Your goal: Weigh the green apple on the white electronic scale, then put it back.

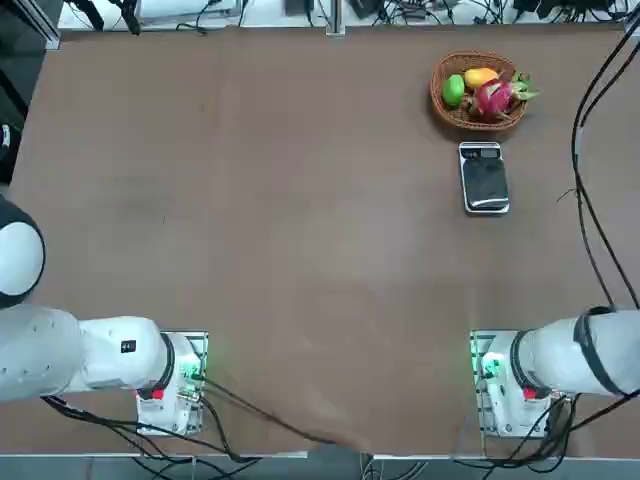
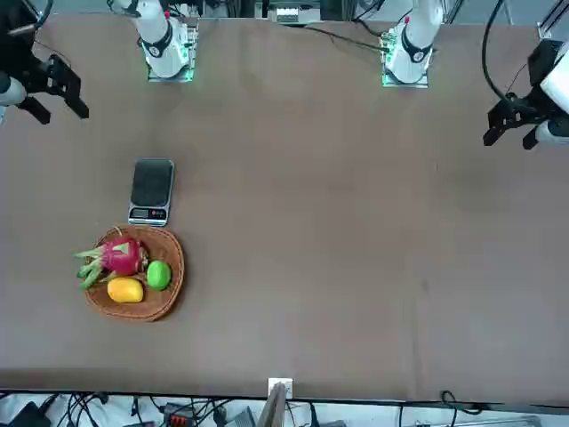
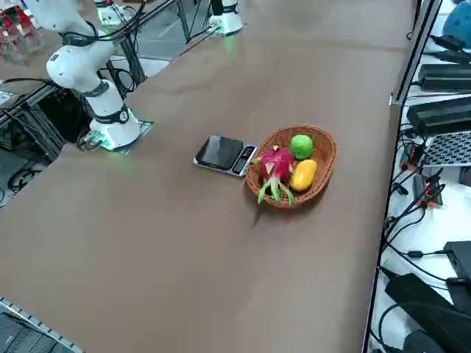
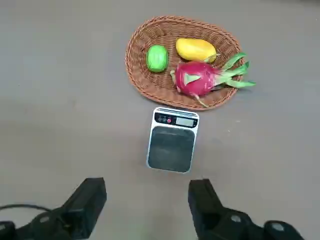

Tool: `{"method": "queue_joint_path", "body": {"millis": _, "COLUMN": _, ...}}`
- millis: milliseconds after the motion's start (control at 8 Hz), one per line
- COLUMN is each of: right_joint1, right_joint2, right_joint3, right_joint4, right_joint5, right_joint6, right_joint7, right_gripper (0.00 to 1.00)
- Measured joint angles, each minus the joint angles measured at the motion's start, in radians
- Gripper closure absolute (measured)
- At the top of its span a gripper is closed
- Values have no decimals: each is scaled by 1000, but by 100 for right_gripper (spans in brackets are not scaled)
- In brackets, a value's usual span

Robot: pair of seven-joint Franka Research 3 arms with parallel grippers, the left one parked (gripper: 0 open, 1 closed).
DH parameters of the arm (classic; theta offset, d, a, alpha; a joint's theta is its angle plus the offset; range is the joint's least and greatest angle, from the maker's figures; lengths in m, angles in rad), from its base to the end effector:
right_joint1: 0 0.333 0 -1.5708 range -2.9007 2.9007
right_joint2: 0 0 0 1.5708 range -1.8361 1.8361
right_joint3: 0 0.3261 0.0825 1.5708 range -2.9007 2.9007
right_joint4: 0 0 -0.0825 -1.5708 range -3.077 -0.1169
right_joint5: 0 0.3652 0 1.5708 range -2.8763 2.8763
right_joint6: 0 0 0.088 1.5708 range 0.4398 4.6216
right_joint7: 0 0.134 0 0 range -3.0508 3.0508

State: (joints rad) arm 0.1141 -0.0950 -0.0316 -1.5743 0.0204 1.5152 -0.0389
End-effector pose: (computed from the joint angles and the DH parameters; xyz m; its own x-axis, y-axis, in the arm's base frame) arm 0.4982 0.0432 0.6502 0.9918 0.1222 0.0367 0.1230 -0.9922 -0.0219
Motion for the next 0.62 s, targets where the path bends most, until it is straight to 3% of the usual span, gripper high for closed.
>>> {"method": "queue_joint_path", "body": {"millis": 375, "right_joint1": 0, "right_joint2": 13, "right_joint3": 2, "right_joint4": -4, "right_joint5": 1, "right_joint6": 3, "right_joint7": 0, "right_gripper": 0}}
{"method": "queue_joint_path", "body": {"millis": 625, "right_joint1": 0, "right_joint2": 96, "right_joint3": 3, "right_joint4": -24, "right_joint5": 2, "right_joint6": 76, "right_joint7": 0, "right_gripper": 0}}
